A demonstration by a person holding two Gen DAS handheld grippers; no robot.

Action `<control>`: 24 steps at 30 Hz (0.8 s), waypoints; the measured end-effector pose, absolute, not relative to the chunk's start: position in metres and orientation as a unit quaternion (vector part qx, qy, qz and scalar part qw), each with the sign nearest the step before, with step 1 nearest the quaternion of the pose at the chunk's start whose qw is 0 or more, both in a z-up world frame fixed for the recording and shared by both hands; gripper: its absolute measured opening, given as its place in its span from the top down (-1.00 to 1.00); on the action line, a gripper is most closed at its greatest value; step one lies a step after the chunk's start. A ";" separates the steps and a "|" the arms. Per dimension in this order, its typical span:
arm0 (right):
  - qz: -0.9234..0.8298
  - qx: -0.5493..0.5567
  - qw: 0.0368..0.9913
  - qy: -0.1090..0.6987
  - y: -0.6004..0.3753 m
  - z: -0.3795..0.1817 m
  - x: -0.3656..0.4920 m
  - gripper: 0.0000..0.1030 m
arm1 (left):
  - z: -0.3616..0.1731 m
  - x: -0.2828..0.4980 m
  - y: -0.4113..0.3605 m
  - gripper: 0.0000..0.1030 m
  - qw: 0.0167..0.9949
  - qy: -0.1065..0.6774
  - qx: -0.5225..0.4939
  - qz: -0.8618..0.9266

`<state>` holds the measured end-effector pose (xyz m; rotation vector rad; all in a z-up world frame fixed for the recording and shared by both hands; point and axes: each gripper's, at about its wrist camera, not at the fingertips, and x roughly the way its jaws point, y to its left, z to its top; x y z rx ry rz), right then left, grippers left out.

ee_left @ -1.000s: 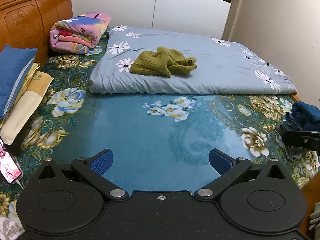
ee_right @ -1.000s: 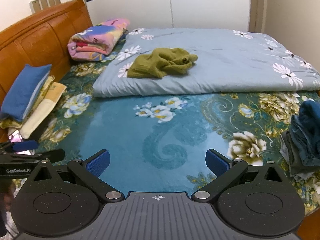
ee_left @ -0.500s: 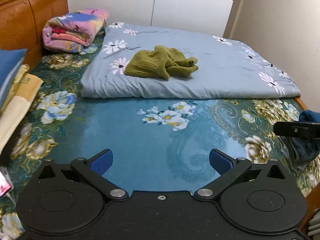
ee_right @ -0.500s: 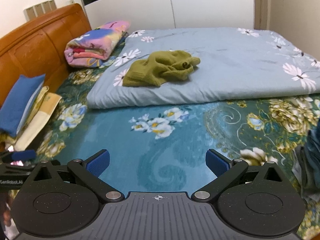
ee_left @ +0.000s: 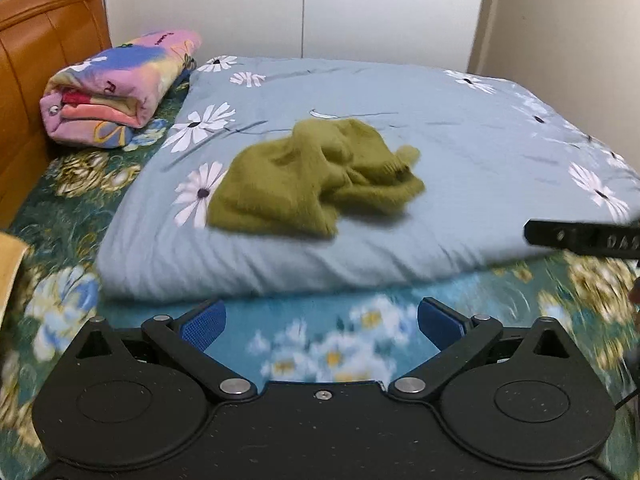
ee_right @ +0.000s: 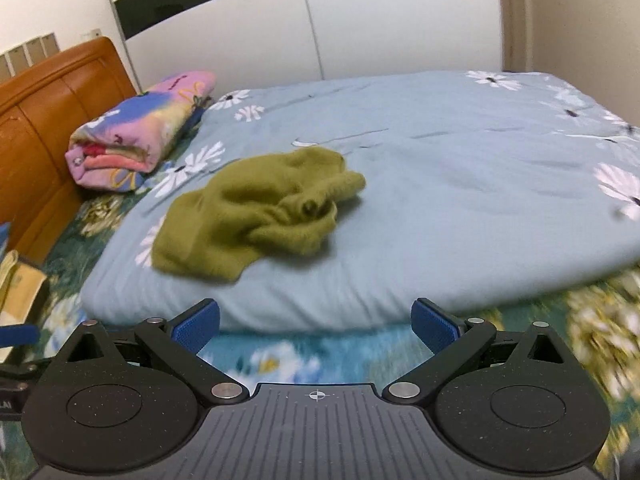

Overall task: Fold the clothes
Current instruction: 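Move both grippers toward the crumpled olive sweater vest on the duvet, then grasp the olive vest with the left gripper while the right gripper grasps it too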

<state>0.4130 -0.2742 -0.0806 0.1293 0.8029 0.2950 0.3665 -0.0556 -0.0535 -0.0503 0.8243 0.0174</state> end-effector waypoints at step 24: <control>0.187 0.243 0.812 0.497 -0.240 -0.215 0.623 0.83 | -0.156 0.593 -0.032 0.81 0.875 0.479 0.005 0.072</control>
